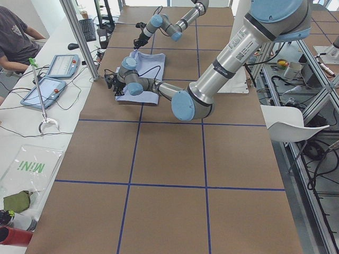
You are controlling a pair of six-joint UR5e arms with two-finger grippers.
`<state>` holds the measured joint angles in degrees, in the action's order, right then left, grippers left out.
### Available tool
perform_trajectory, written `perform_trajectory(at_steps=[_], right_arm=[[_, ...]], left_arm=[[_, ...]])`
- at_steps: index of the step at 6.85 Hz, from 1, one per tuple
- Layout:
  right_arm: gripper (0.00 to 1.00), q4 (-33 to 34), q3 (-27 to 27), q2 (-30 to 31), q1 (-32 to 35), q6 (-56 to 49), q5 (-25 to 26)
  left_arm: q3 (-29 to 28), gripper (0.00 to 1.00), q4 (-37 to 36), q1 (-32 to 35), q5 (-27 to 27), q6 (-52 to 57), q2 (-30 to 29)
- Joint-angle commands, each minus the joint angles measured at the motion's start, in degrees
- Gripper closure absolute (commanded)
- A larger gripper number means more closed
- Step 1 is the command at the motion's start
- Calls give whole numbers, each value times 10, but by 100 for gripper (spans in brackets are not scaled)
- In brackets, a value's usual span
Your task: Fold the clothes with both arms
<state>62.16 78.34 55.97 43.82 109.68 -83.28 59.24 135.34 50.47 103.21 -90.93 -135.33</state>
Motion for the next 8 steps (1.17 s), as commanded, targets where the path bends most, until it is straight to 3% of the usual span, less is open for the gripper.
perform_trajectory(at_steps=[1,2,3,4,6,8], right_arm=[[33,-32,21,-8,28,5,-71],[26,-16,90,22,28,13,-87],[26,-4,203,112,-15,52,-85],[23,-4,245,159,-49,62,-80],[22,-10,232,192,-117,70,-27],[22,-11,207,186,-125,71,-27]], left_arm=[[16,60,18,6,4,13,8],[45,60,18,9,5,14,27],[60,60,17,8,5,14,37],[62,60,18,8,5,14,42],[67,60,15,8,5,15,44],[71,60,12,8,4,14,44]])
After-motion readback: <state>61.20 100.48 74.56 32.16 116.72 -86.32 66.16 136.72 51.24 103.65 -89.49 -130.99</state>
